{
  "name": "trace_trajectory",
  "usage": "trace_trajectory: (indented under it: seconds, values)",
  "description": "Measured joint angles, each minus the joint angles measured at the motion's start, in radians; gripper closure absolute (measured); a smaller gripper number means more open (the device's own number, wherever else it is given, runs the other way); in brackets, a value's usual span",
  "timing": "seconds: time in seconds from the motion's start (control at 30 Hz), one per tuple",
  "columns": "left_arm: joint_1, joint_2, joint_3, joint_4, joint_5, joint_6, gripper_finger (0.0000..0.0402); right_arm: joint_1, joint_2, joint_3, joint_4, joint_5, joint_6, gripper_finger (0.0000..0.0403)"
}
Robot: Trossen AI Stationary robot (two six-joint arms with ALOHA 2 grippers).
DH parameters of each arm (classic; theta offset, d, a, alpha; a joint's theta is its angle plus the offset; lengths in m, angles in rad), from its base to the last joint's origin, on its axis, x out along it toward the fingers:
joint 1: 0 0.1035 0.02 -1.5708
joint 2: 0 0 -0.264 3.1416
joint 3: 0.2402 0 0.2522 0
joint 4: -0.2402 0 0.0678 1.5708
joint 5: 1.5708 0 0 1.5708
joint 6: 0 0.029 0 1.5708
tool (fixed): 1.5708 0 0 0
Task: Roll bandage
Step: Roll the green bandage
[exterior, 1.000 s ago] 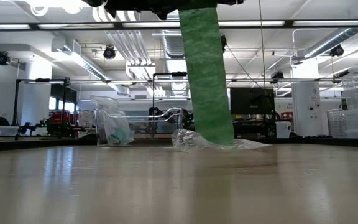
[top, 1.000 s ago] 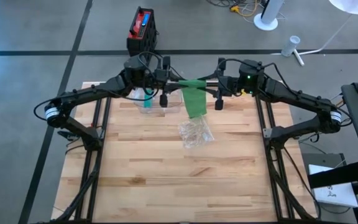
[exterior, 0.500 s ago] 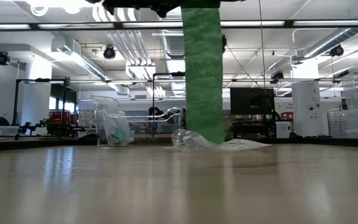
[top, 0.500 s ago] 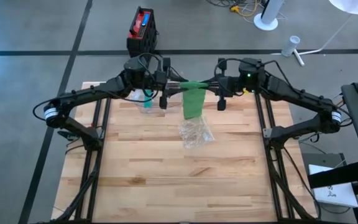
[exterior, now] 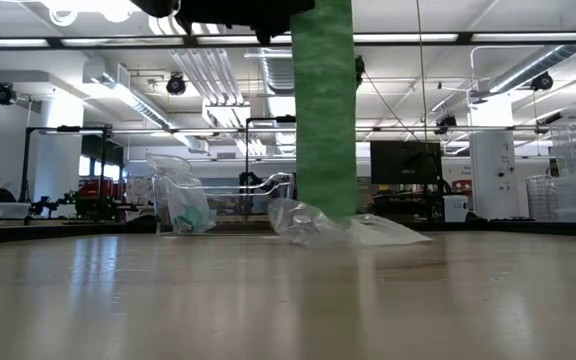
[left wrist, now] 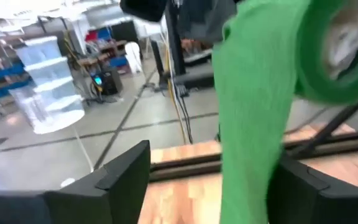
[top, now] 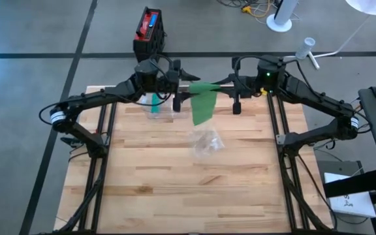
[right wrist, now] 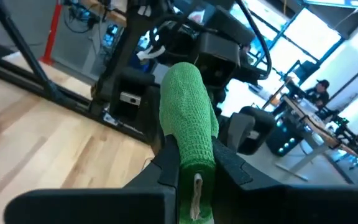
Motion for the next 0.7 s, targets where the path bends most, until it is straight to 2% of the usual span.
trace_trajectory:
  seconds: [0.07, 0.13, 0.3, 0.33, 0.57, 0.7]
  values:
    - [0.000, 0.007, 0.000, 0.034, -0.002, -0.006, 0.0170, 0.000, 0.000, -0.001, 0.019, -0.009, 0.025, 0.0365]
    - [-0.003, 0.018, 0.000, 0.057, -0.001, -0.007, 0.0206, 0.000, 0.000, -0.002, 0.040, -0.023, 0.053, 0.0365]
    - [-0.011, 0.043, 0.000, 0.059, -0.001, -0.030, 0.0366, 0.000, 0.000, -0.003, 0.082, -0.023, 0.087, 0.0365]
    - [-0.011, 0.043, 0.000, 0.048, -0.001, -0.034, 0.0383, 0.000, -0.001, -0.003, 0.089, -0.023, 0.099, 0.0365]
    - [-0.009, 0.009, 0.000, -0.129, -0.009, 0.011, 0.0400, -0.006, -0.034, 0.003, 0.039, 0.067, 0.103, 0.0365]
    - [-0.009, 0.003, 0.000, -0.203, -0.010, 0.019, 0.0401, -0.015, -0.050, 0.037, -0.006, 0.075, 0.104, 0.0365]
